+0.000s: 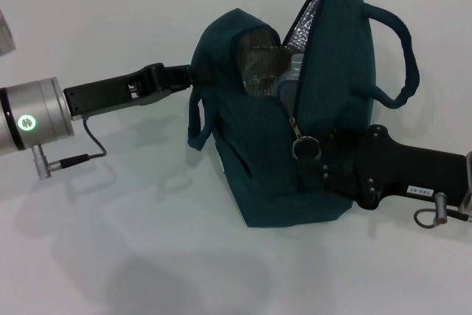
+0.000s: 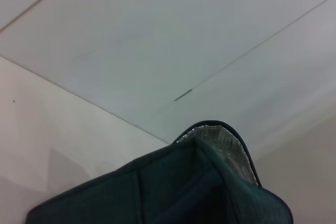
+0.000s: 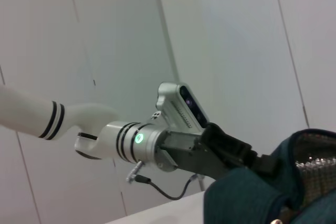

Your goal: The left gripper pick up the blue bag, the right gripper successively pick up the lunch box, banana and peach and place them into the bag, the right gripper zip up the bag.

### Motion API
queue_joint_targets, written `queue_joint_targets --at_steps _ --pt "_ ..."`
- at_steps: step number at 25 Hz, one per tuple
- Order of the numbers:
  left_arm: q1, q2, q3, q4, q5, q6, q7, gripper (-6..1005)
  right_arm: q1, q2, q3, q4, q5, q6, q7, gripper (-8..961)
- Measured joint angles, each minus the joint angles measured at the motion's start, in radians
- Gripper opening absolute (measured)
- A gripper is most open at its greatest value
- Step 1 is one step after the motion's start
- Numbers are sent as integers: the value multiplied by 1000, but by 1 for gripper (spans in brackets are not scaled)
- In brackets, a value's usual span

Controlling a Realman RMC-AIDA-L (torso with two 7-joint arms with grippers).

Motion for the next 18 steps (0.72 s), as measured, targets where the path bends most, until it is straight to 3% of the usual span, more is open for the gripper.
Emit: queue_joint_targets --at_steps 4,8,18 --pt "0 -3 0 0 0 6 0 168 -4 1 0 5 27 8 0 425" --pt "1 -6 3 0 0 9 0 171 3 2 -4 28 48 13 0 225" --pt "0 -9 0 1 0 32 0 176 0 0 -6 40 47 16 28 11"
